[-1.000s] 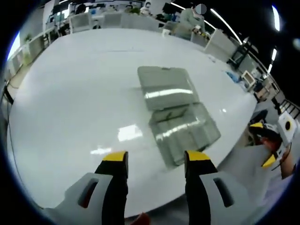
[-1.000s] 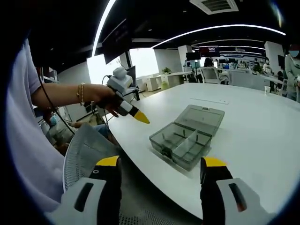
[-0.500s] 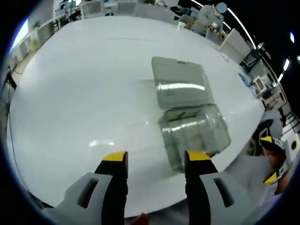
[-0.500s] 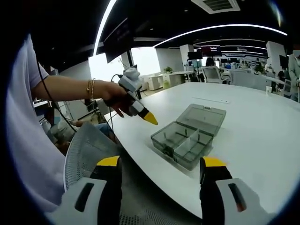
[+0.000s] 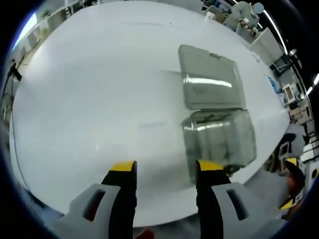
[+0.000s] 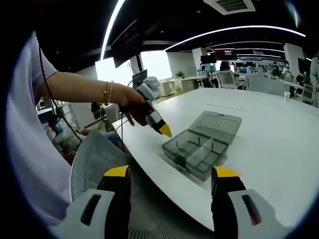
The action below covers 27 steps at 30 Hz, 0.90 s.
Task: Insert the divider into the dual guide fixture by aligning both edges with the guide slots and pushing it downward to the bottom, including one-sided entry, uneven engagement, binding, and posture correction.
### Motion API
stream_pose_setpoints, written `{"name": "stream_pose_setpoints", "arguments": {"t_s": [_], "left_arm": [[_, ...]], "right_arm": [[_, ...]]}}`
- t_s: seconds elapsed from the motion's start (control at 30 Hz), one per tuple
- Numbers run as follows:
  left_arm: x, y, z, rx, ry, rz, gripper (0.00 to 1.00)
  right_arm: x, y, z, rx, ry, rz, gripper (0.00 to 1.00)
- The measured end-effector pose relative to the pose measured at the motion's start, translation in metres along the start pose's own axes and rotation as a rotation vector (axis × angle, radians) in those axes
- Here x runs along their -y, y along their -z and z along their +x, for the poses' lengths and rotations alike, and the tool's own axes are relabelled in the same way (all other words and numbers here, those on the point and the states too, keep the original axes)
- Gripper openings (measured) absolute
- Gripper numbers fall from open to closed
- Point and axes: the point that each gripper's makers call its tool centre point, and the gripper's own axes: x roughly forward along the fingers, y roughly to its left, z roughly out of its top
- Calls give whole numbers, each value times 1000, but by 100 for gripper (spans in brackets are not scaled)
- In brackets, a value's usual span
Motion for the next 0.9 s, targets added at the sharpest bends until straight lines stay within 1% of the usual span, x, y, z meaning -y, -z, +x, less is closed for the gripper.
{"name": "stream_pose_setpoints", "arguments": {"t_s": [0.1,0.2,0.33,0.47,0.67,0.9], "left_arm": [[-1,0,5,-28,-4,-41,46],[-1,2,10,-56,-9,-59,46],[-8,5,14,-92,-39,-97,46],[-6,7,17,-117,-34,-114,46],[-9,9,19,-142,-60,-122,46],[-10,8,21,-152,-82,-122,46]], "right_arm": [[-1,0,0,-1,-6,1,62],[0,0,0,0,-2,5,61],[1,-1,0,3,-2,12,61],[2,-1,0,3,0,14,61],[2,-2,0,4,-1,15,61],[3,-3,0,10,-1,19,61]]}}
